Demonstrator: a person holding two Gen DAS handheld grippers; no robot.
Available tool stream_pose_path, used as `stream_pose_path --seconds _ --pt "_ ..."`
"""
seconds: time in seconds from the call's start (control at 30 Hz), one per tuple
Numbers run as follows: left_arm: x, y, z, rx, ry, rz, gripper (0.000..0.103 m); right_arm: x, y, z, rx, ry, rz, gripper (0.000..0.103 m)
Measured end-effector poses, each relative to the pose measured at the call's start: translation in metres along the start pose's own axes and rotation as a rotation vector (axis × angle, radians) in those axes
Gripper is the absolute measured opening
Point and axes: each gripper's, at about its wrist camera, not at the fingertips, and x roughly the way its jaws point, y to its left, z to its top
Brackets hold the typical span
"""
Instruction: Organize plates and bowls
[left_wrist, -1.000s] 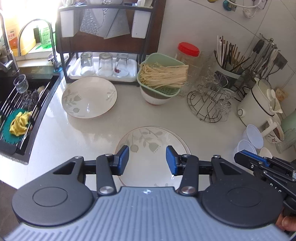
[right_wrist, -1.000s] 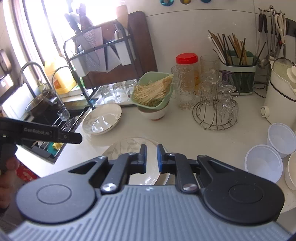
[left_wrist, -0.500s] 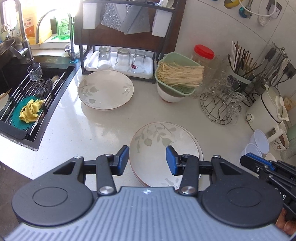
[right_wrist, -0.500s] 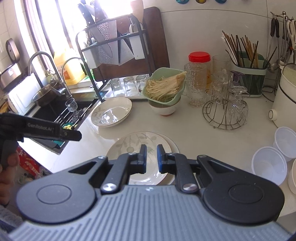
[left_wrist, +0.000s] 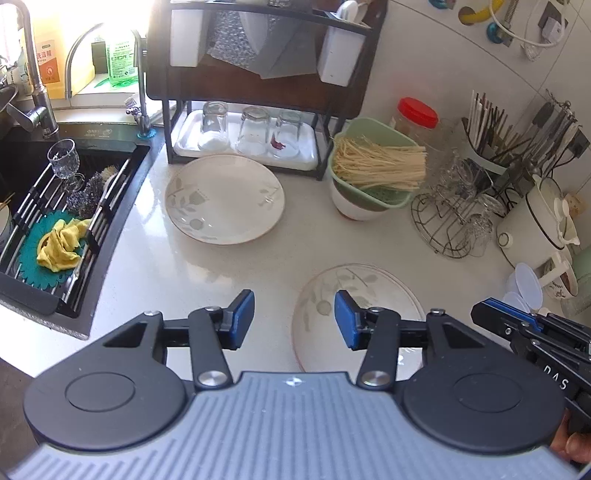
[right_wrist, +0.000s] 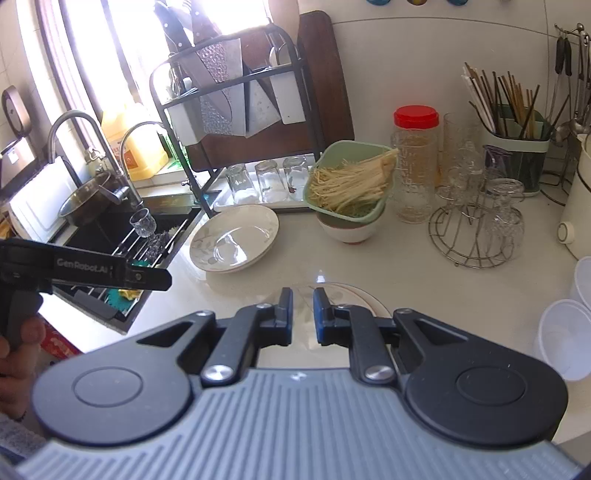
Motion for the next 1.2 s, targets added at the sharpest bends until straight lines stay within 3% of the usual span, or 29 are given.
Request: stream_pose_path --seconds 0.33,0.53,0.63,0.67,0.77,1.2 --pt "0.019 0.057 0.031 -0.002 -0.003 0.003 0.055 0.037 0.038 0.017 -0.017 -0.002 -0.027 0.015" --pt "0.040 0.087 0.052 0.001 0.004 -0.017 0.063 0.067 0.056 0.030 -0.011 0.017 -0.049 0.016" --pt "0.052 0.103 0.062 0.011 0.013 -0.026 0.064 0.084 0.064 0.035 0.001 0.035 -0.059 0.024" --pt "0.056 0.108 0.065 0.017 0.016 -0.028 0.064 0.089 0.066 0.036 0.007 0.039 -0.064 0.035" --pt "0.069 0.124 0.074 0.035 0.026 -0.034 0.065 0.104 0.073 0.040 0.024 0.042 -0.081 0.051" --pt "0.145 0.173 0.117 0.043 0.066 -0.024 0.068 0.181 0.073 0.056 0.119 0.137 -0.095 0.052"
